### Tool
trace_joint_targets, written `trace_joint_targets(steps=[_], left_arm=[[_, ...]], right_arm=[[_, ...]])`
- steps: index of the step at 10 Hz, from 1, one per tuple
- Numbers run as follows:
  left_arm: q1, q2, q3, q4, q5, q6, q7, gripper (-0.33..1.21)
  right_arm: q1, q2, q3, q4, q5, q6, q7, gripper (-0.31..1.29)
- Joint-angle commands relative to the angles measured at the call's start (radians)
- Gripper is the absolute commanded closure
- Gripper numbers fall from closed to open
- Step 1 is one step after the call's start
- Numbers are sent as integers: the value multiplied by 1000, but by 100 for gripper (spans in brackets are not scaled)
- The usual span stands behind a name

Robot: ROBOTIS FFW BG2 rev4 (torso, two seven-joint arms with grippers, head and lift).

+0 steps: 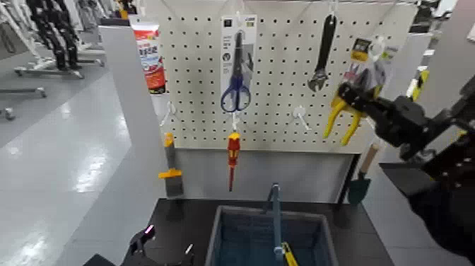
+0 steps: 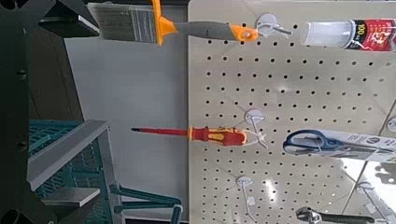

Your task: Put the yellow pliers into the crate.

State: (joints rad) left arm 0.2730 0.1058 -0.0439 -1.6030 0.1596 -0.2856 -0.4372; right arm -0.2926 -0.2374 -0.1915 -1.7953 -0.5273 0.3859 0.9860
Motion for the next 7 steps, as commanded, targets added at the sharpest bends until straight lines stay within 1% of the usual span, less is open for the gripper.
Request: trace_joint_targets(steps=[1, 4, 6, 7], left_arm=[[0, 0, -2, 0, 0, 0, 0, 10], [-1, 0, -4, 1, 0, 0, 0, 10], [0, 0, -5, 1, 0, 0, 0, 10], [0, 0, -5, 3, 0, 0, 0, 10]], right_arm=[[59, 36, 34, 21, 7, 18, -6, 117], [118, 59, 67, 65, 12, 31, -12, 117], [156, 73, 69, 86, 47, 42, -21, 117], [176, 78, 73, 99, 52, 50, -21, 117]])
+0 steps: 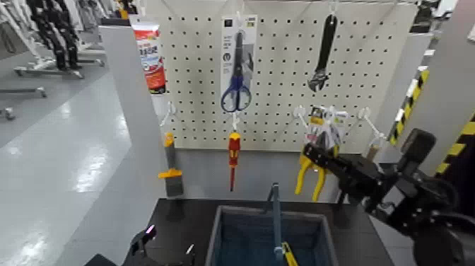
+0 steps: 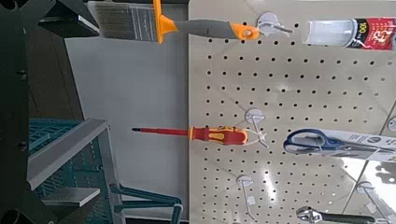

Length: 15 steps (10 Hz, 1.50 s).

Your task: Put the yellow pliers into the crate.

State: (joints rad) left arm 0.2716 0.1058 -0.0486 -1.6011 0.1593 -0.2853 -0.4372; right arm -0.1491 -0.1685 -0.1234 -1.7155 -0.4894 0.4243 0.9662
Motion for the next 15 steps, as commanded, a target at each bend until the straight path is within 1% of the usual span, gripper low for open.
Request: trace_joint_targets(steps=[1, 3, 4, 7, 8, 11, 12, 13, 14, 15], left_arm=[[1, -2, -1, 1, 0, 0, 0, 10], [1, -3, -1, 1, 0, 0, 2, 10], [1, -2, -1, 1, 0, 0, 0, 10], [1, -3, -1, 3, 0, 0, 2, 10], [1, -3, -1, 3, 0, 0, 0, 10], [-2, -2, -1, 3, 0, 0, 0, 10], [-2, -2, -1, 3, 0, 0, 0, 10], [-2, -2, -1, 4, 0, 0, 0, 10], [-2, -2, -1, 4, 0, 0, 0, 10], [-2, -2, -1, 4, 0, 0, 0, 10]], right_arm=[[49, 14, 10, 27, 25, 22, -3, 117], [66, 15, 34, 74, 31, 24, 0, 117], [74, 15, 39, 86, 41, 25, 3, 117], [92, 10, 47, 129, 91, 44, 9, 117], [94, 9, 54, 145, 115, 54, 12, 117], [92, 10, 74, 189, 143, 65, 16, 116], [91, 12, 74, 188, 172, 102, 14, 97], [91, 12, 67, 188, 172, 114, 8, 37], [91, 14, 59, 185, 172, 116, 6, 5], [92, 14, 56, 178, 172, 114, 5, 9]])
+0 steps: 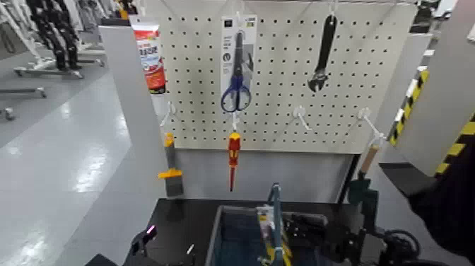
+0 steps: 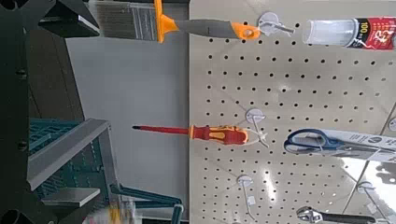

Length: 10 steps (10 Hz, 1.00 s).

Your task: Put the yellow pliers into the crate.

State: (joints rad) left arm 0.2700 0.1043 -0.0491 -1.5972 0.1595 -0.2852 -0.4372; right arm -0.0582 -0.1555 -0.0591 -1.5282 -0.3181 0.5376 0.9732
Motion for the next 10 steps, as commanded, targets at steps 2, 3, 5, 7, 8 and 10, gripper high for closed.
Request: trace_joint_targets(steps=[2, 3, 5, 7, 8, 10], left_arm=[[2, 0, 0, 0, 0, 0, 0, 10], [2, 0, 0, 0, 0, 0, 0, 10], [2, 0, 0, 0, 0, 0, 0, 10], [3, 0, 0, -1, 0, -2, 0, 10], [3, 0, 0, -1, 2, -2, 0, 10], [6, 0, 3, -1, 2, -3, 0, 10]], right_arm=[[1, 1, -10, -15, -4, -1, -4, 9], [3, 1, -11, -18, -6, -1, -5, 9], [17, 2, -19, -46, -7, -28, -34, 11], [71, 16, -30, -115, 16, -123, -166, 11], [118, 30, -33, -147, 28, -212, -258, 11], [218, 48, -25, -174, 33, -389, -433, 12]])
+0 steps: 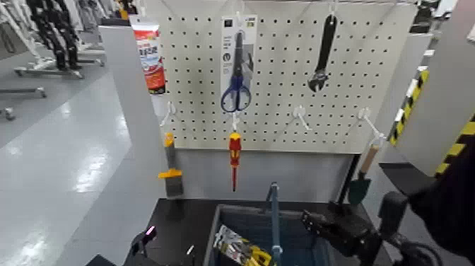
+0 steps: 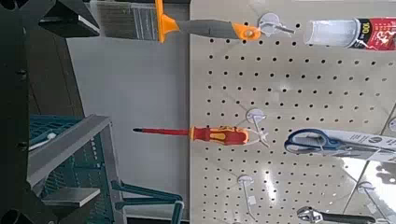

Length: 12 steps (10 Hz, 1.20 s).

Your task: Put the yellow pliers into the crate.

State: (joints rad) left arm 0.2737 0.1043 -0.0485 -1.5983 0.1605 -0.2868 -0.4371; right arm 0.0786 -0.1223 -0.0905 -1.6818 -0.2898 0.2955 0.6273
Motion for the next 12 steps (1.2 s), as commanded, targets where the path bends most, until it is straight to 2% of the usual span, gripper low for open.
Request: trace_joint_targets(steps=[1, 2, 4, 5, 6, 7, 9, 12], left_arm=[[2, 0, 2, 0, 1, -2, 0, 10], [4, 0, 2, 0, 1, -2, 0, 10], [7, -2, 6, 0, 1, -3, 1, 10], [9, -2, 9, -2, 1, -3, 1, 10], [9, -2, 10, -2, 1, -3, 1, 10], [12, -5, 13, -2, 1, -5, 1, 10], [13, -5, 15, -2, 1, -3, 1, 10], [16, -6, 16, -3, 1, -3, 1, 10]], right_arm=[[122, 26, 6, -29, 6, -200, -150, 12], [165, 32, 20, -38, 24, -289, -230, 12], [245, 35, 46, -56, 81, -397, -350, 12], [291, 36, 72, -62, 81, -452, -440, 13], [326, 35, 92, -61, 81, -516, -489, 14], [346, 39, 92, -59, 89, -547, -494, 15], [380, 41, 95, -87, 101, -524, -506, 16], [426, 39, 114, -111, 110, -539, -517, 16]])
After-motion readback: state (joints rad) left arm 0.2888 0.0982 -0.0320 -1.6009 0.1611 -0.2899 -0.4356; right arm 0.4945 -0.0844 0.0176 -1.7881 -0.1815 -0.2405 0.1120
